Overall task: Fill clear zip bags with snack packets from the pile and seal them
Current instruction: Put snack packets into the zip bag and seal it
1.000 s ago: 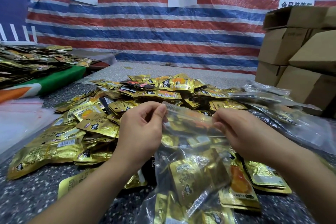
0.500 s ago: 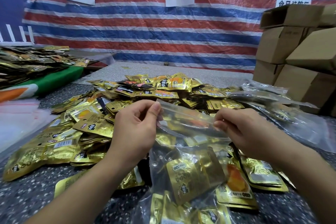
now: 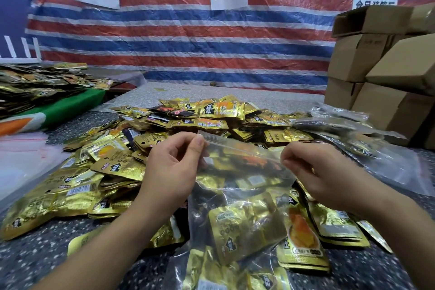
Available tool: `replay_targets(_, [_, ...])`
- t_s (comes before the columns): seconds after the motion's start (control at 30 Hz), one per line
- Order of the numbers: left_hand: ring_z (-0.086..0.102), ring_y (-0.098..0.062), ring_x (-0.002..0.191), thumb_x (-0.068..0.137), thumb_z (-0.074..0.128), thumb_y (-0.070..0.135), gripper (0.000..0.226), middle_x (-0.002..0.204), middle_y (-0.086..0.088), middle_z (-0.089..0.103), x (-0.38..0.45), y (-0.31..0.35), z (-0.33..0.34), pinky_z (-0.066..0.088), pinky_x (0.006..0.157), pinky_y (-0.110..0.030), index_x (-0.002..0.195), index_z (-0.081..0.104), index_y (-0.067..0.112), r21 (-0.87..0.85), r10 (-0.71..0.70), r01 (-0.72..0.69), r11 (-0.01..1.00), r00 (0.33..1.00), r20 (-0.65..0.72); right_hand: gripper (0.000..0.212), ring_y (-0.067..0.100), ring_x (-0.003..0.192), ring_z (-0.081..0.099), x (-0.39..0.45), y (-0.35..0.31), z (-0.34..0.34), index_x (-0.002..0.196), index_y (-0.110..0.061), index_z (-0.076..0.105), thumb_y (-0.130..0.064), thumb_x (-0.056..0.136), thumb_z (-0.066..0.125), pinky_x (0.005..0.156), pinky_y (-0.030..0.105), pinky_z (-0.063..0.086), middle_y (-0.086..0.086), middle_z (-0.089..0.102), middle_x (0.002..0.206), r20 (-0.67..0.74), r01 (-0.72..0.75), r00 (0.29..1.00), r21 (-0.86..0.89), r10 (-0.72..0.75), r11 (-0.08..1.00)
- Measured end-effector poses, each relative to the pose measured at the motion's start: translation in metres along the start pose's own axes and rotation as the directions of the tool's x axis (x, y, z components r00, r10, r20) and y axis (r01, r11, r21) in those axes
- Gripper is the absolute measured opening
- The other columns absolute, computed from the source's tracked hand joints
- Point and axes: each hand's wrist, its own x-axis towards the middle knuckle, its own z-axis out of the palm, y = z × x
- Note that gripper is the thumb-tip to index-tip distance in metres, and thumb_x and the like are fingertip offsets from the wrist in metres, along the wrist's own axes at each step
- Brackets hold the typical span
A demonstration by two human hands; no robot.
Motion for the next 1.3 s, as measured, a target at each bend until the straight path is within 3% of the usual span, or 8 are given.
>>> replay_targets(0.33, [0.063, -0.012, 0.061, 0.104, 0.038, 0.018, 0.033, 0.076, 0.0, 0.071, -0.004, 0.007, 0.004, 0.053, 0.055, -0.022, 0.088, 0.067, 0.014, -0.112, -0.059, 0.067, 0.991, 0.996, 0.071, 0.035, 0.015, 0.062, 0.056, 0.003, -0.008, 0.012, 0.08, -0.03, 0.063, -0.059, 0.089, 0.047, 0.054, 0.036, 0.047, -0.008, 0.061, 0.066, -0.09, -0.015, 0.996, 0.14, 0.028, 0.99])
replay_targets(0.5, [0.065, -0.018, 0.064, 0.091, 0.047, 0.042, 0.035, 0.08, -0.004, 0.073, -0.006, 0.01, 0.008, 0.053, 0.058, -0.025, 0.086, 0.07, 0.018, -0.137, -0.046, 0.066, 0.988, 0.989, 0.144, 0.019, 0.019, 0.056, 0.051, 0.001, -0.009, 0.013, 0.075, -0.03, 0.067, -0.035, 0.092, 0.061, 0.05, 0.04, 0.041, -0.005, 0.058, 0.062, -0.097, -0.046, 0.993, 0.174, 0.064, 0.984])
replay_targets(0.6, [0.065, -0.012, 0.061, 0.083, 0.057, 0.037, 0.024, 0.079, -0.002, 0.075, -0.004, 0.008, 0.007, 0.053, 0.058, -0.021, 0.083, 0.072, 0.019, -0.124, -0.053, 0.07, 0.99, 0.99, 0.132, 0.018, 0.021, 0.054, 0.05, 0.001, -0.01, 0.012, 0.075, -0.021, 0.07, -0.021, 0.092, 0.066, 0.049, 0.041, 0.039, 0.0, 0.058, 0.058, -0.102, -0.058, 0.992, 0.171, 0.076, 0.984])
replay_targets(0.83, [0.062, -0.003, 0.06, 0.083, 0.055, 0.041, 0.022, 0.078, 0.002, 0.074, -0.004, 0.005, 0.01, 0.048, 0.055, -0.016, 0.075, 0.072, 0.031, -0.106, -0.111, 0.119, 0.987, 0.991, 0.076, 0.017, 0.018, 0.056, 0.053, 0.001, -0.016, 0.009, 0.077, -0.024, 0.073, -0.026, 0.092, 0.065, 0.053, 0.046, 0.044, -0.003, 0.061, 0.061, -0.041, -0.064, 0.996, 0.228, 0.075, 0.972])
replay_targets(0.97, [0.062, -0.006, 0.059, 0.083, 0.055, 0.04, 0.022, 0.076, -0.001, 0.074, -0.005, 0.008, 0.009, 0.049, 0.054, -0.016, 0.076, 0.073, 0.028, -0.144, -0.096, 0.108, 0.984, 0.991, 0.091, 0.026, 0.013, 0.065, 0.059, 0.001, -0.019, 0.01, 0.078, -0.022, 0.072, -0.043, 0.088, 0.062, 0.057, 0.036, 0.049, -0.006, 0.064, 0.067, -0.033, -0.07, 0.996, 0.187, 0.077, 0.98])
replay_targets(1.03, [0.062, -0.011, 0.058, 0.083, 0.055, 0.039, 0.023, 0.075, -0.003, 0.074, -0.004, 0.011, 0.009, 0.05, 0.053, -0.019, 0.074, 0.073, 0.028, -0.193, -0.103, 0.12, 0.974, 0.99, 0.1, 0.02, 0.007, 0.066, 0.063, 0.001, -0.019, 0.011, 0.088, -0.024, 0.074, -0.043, 0.085, 0.072, 0.059, 0.023, 0.05, -0.005, 0.07, 0.074, -0.016, -0.144, 0.987, 0.351, 0.159, 0.925])
replay_targets(1.13, [0.061, -0.011, 0.053, 0.083, 0.055, 0.036, 0.023, 0.074, -0.003, 0.072, -0.003, 0.016, 0.01, 0.049, 0.05, -0.022, 0.071, 0.072, 0.027, -0.329, -0.146, 0.166, 0.93, 0.986, 0.086, 0.035, 0.016, 0.069, 0.068, 0.003, -0.015, 0.013, 0.106, -0.016, 0.069, -0.036, 0.078, 0.08, 0.068, 0.031, 0.056, 0.006, 0.073, 0.079, 0.12, -0.311, 0.94, 0.69, 0.321, 0.653])
replay_targets(1.3, [0.062, -0.016, 0.048, 0.083, 0.054, 0.031, 0.02, 0.069, -0.005, 0.068, 0.002, 0.022, 0.005, 0.055, 0.047, -0.028, 0.08, 0.069, 0.017, -0.498, -0.228, 0.231, 0.836, 0.971, 0.067, 0.042, 0.028, 0.099, 0.067, 0.002, -0.022, 0.026, 0.108, -0.009, 0.071, -0.032, 0.074, 0.078, 0.082, 0.037, 0.056, 0.011, 0.071, 0.108, 0.284, -0.374, 0.925, 0.793, 0.25, 0.48])
